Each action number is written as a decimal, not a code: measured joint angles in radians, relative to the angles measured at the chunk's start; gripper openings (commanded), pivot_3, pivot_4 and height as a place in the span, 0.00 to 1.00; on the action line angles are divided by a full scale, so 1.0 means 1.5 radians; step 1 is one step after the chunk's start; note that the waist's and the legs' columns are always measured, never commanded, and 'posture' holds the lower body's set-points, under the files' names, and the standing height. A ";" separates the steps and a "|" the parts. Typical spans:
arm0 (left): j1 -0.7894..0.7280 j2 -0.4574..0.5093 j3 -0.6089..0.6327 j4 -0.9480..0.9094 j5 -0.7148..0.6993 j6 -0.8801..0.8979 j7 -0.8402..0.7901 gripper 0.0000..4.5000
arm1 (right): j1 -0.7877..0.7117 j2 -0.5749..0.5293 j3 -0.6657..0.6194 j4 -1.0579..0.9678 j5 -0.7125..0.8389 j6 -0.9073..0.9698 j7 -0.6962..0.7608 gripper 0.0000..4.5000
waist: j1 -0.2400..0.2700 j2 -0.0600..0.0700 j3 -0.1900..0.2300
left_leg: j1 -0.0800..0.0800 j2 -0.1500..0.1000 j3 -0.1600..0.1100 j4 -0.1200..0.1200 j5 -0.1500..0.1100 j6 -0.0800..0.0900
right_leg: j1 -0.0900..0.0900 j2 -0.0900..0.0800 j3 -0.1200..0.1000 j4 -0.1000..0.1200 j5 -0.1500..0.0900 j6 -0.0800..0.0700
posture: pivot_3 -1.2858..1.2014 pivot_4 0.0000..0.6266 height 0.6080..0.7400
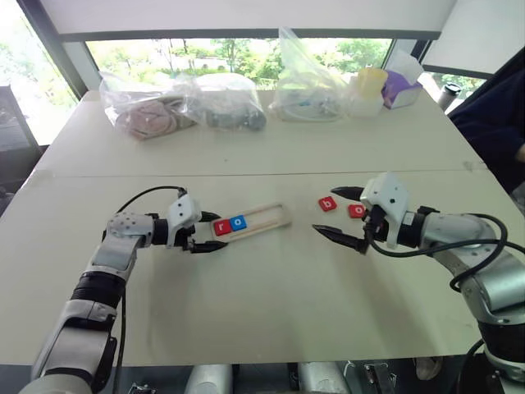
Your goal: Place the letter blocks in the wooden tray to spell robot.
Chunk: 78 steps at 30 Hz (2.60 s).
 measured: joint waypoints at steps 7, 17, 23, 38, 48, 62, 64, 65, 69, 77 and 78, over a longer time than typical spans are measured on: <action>0.024 -0.039 -0.059 -0.102 0.002 0.036 -0.022 0.70 | -0.005 -0.002 -0.001 0.001 0.000 0.000 0.000 1.00 | 0.005 0.000 0.000 | -0.001 -0.001 0.000 0.001 0.000 0.000 | 0.000 -0.001 0.000 -0.001 0.000 0.000 | 0.52 0.24 1.00; 0.023 -0.067 -0.110 -0.143 0.011 0.054 -0.021 0.70 | -0.004 -0.008 -0.006 -0.001 0.001 0.011 -0.006 1.00 | 0.000 0.000 0.000 | -0.001 0.000 0.000 0.001 0.000 0.000 | 0.000 0.000 0.000 0.000 0.000 0.000 | 0.52 0.24 1.00; 0.028 -0.057 -0.126 -0.166 0.027 0.045 -0.021 0.70 | 0.006 -0.010 -0.007 -0.011 0.005 0.019 -0.010 1.00 | 0.000 0.000 0.000 | -0.001 0.000 0.000 0.001 0.000 0.000 | 0.000 0.000 0.000 -0.001 0.000 0.000 | 0.52 0.24 1.00; 0.046 -0.055 -0.130 -0.190 0.032 0.046 0.011 0.70 | 0.008 -0.010 -0.009 -0.011 0.005 0.019 -0.010 1.00 | 0.001 0.000 0.000 | -0.001 0.000 0.000 0.001 0.000 0.000 | 0.000 0.000 0.000 -0.001 0.000 0.000 | 0.52 0.24 1.00; 0.068 -0.049 -0.128 -0.214 0.032 0.053 0.044 0.98 | 0.005 -0.010 -0.008 -0.011 0.004 0.018 -0.005 1.00 | 0.001 0.000 0.000 | -0.001 0.000 0.000 0.001 0.000 0.000 | 0.000 0.000 0.000 -0.001 0.000 0.000 | 0.52 0.24 1.00; 0.251 0.141 0.022 -0.307 -0.048 0.053 0.071 0.98 | -0.039 0.076 0.051 0.065 -0.065 0.064 -0.127 1.00 | -0.029 0.000 0.000 | 0.007 0.008 0.002 -0.004 0.000 0.000 | 0.001 0.004 0.000 0.002 0.000 -0.008 | 0.52 0.24 1.00; 0.287 0.150 0.067 -0.319 -0.072 0.076 0.084 0.98 | -0.065 0.100 0.057 0.091 -0.080 0.096 -0.165 1.00 | -0.028 0.001 0.000 | 0.007 0.009 0.002 -0.004 0.000 0.000 | 0.000 0.005 0.000 0.002 0.000 -0.008 | 0.52 0.24 1.00; 0.301 0.149 0.088 -0.322 -0.089 0.097 0.094 0.98 | -0.077 0.112 0.058 0.105 -0.087 0.108 -0.181 1.00 | -0.027 0.001 0.000 | 0.007 0.009 0.002 -0.004 0.000 0.000 | 0.000 0.005 0.000 0.002 0.000 -0.009 | 0.52 0.24 1.00; 0.321 0.122 0.161 -0.390 -0.175 0.179 0.142 0.98 | -0.123 0.163 0.082 0.159 -0.107 0.150 -0.226 1.00 | -0.017 0.000 0.001 | 0.003 0.008 0.001 -0.003 0.000 0.000 | -0.001 0.004 -0.001 0.001 0.000 -0.008 | 0.52 0.24 1.00; 0.316 0.088 0.204 -0.544 -0.300 0.315 0.236 0.98 | -0.157 0.208 0.108 0.240 -0.152 0.179 -0.279 1.00 | -0.014 0.000 0.001 | 0.000 0.005 0.002 -0.001 0.000 0.000 | -0.003 0.001 -0.002 0.000 0.001 -0.006 | 0.52 0.24 1.00; 0.315 0.086 0.207 -0.556 -0.307 0.324 0.246 0.98 | -0.157 0.210 0.109 0.248 -0.157 0.180 -0.284 1.00 | -0.014 0.000 0.001 | -0.001 0.005 0.002 -0.001 0.000 0.000 | -0.003 0.001 -0.002 0.000 0.001 -0.006 | 0.52 0.24 1.00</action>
